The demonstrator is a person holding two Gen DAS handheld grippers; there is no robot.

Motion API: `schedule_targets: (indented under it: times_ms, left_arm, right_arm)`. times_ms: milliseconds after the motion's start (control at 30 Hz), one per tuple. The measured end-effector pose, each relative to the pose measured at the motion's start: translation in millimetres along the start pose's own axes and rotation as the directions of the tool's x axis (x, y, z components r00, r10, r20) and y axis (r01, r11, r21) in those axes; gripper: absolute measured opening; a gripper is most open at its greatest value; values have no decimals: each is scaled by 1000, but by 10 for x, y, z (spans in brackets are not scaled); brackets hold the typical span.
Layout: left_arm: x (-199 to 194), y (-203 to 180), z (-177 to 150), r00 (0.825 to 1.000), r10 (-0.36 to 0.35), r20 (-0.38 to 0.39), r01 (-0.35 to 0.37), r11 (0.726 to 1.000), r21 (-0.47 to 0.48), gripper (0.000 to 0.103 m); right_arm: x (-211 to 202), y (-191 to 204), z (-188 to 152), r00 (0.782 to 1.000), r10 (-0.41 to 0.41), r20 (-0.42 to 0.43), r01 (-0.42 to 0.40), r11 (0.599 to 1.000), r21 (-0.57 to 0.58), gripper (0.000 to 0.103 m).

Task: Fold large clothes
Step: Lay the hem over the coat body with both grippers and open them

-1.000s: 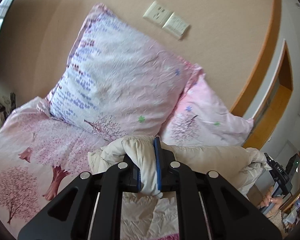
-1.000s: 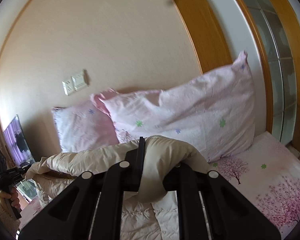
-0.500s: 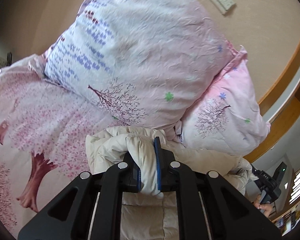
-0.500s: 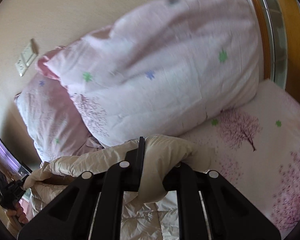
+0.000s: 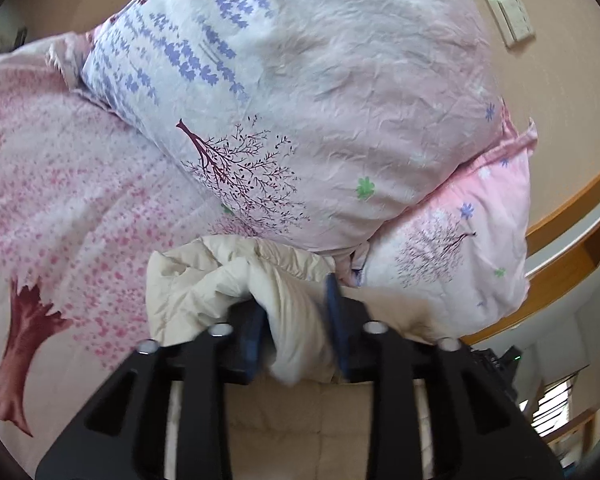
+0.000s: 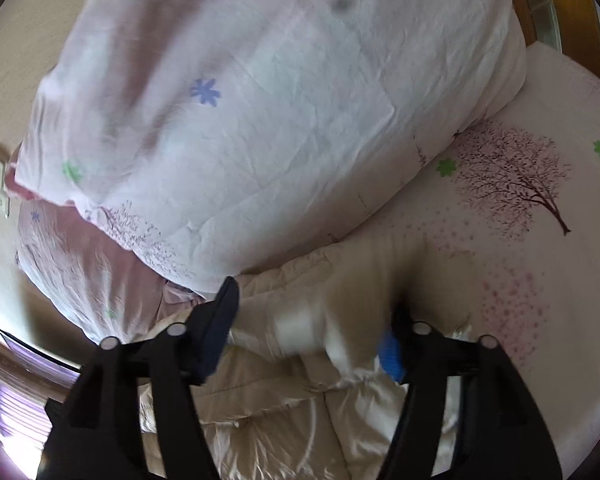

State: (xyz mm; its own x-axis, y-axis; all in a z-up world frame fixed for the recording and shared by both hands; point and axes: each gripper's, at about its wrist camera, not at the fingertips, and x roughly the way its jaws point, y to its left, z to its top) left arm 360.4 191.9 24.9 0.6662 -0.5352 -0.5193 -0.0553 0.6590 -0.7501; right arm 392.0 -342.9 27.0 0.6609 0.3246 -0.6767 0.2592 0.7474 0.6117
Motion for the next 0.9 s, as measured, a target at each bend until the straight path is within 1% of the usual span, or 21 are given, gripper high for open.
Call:
schedule_targets:
  times_ms: [33,67,100,167,233,300,333,367,433,500,600,633,667,700,733,767,800,833,867,900]
  left_arm:
    - [-30,11,23,1000,-13,5,13,1000,-16,51]
    - [-65,16,39,1000,-18,15,18,1000,-21,62]
    - [-136,13,55,999,-16,37,16,1000,-14,67]
    - [-232,-2,76,997,22,70,-23,999,22,68]
    - [-271,0,89,996,60,73,-64,997,49,68]
    - [-268,23,94,989,134,61,-139,987,81,68]
    - [-252,27,92,986,159,52,-163,982,94,68]
    - [-218,40,83,980,196,36,-199,973,114,68]
    - [-164,64,55,974,228,12,-228,965,132,68]
    - [-107,78,20,970,243,-9,-239,960,143,68]
    - [-30,78,-33,965,262,-26,-255,954,160,67]
    - [-16,76,-44,964,265,-30,-257,953,162,64]
    - [6,81,-57,962,269,-38,-260,952,162,58]
    - [19,88,-68,962,270,-44,-260,953,159,50]
    - [43,100,-79,963,263,-54,-253,956,149,44]
    - [61,111,-87,966,251,-65,-241,961,139,32]
    - [70,109,-94,967,246,-70,-235,963,134,27]
    - [69,92,-109,966,252,-65,-241,960,141,23]
    - [63,68,-120,965,254,-61,-243,958,154,14]
    - [57,44,-129,966,250,-59,-238,958,161,11]
  right_arm:
    - [-38,-22,29,1000,7,17,-7,1000,4,67]
    - [-84,-48,55,999,7,35,-7,1000,3,69]
    - [-142,-72,77,998,4,56,-3,1000,-2,70]
    - [-269,-110,117,994,-32,102,36,999,-39,71]
    - [-349,-124,149,990,-73,117,85,991,-101,71]
    - [-343,-135,163,991,-104,88,117,980,-161,71]
    - [-322,-142,164,991,-118,66,129,973,-192,71]
    - [-296,-144,168,991,-127,50,134,967,-215,71]
    - [-221,-149,149,987,-160,20,160,951,-265,71]
    - [-152,-149,129,984,-180,2,173,940,-295,71]
    - [-84,-228,109,979,-200,-27,183,937,-298,71]
    - [-43,-238,100,978,-203,-38,183,938,-295,67]
    - [12,-259,88,976,-208,-58,183,939,-292,62]
    - [72,-276,68,975,-207,-80,176,940,-292,37]
    - [126,-291,48,976,-191,-107,154,946,-287,14]
    - [150,-320,29,978,-167,-128,129,955,-266,13]
    - [120,-323,16,981,-154,-114,121,960,-252,10]
    - [69,-303,6,984,-145,-100,116,962,-247,9]
    - [-7,-294,7,989,-120,-81,98,967,-234,8]
    - [-102,-298,14,995,-83,-64,68,975,-209,7]
